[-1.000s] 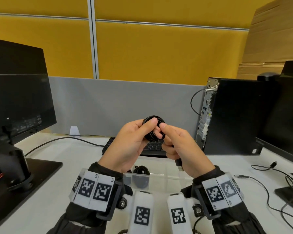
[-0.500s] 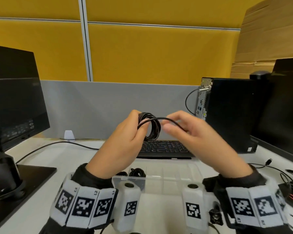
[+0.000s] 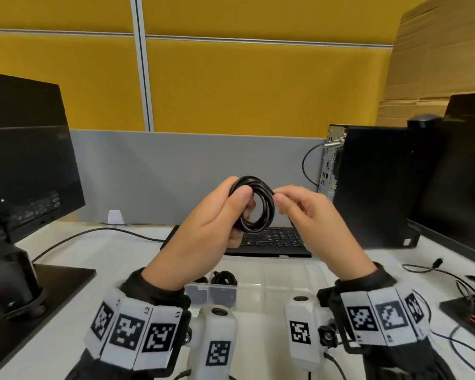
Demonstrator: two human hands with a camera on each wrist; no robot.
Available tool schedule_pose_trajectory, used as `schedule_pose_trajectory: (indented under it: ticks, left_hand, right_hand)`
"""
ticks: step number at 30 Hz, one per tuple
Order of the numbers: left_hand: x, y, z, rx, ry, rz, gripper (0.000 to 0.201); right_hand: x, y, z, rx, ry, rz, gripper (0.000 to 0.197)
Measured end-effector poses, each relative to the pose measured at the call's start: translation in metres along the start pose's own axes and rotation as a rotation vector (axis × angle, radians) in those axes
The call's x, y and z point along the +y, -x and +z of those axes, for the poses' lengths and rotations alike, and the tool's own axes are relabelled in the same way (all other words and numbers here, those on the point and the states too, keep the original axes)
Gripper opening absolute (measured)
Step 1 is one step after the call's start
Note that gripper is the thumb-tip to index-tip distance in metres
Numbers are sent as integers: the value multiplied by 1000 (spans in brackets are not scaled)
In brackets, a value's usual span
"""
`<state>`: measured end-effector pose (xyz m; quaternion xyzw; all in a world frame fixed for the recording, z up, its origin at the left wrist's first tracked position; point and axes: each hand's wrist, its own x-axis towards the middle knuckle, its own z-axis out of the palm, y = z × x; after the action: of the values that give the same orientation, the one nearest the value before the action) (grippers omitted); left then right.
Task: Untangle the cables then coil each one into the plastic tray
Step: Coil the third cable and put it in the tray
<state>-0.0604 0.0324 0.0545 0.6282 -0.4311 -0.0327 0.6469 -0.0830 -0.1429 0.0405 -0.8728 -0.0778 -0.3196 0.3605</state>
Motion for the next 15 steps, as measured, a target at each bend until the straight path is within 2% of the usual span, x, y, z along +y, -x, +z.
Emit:
schedule_pose_trajectory:
  ticks: [4,6,9,15]
  left_hand:
    - [-7,-2,4,55,-158,31,24]
    - [-10,-4,7,69,-187,27,24]
    - [-13,-6,9,80,-182,-2,22]
    - [-19,-10,8,168,-214,-68,21]
  right_hand:
    - [-2,0,0,53,-675,139,17]
    - [-3,0,2,65,-873,162,17]
    - [-4,-2,5,109,-971,162,17]
    - [-3,-2,8,123,-1011,143,17]
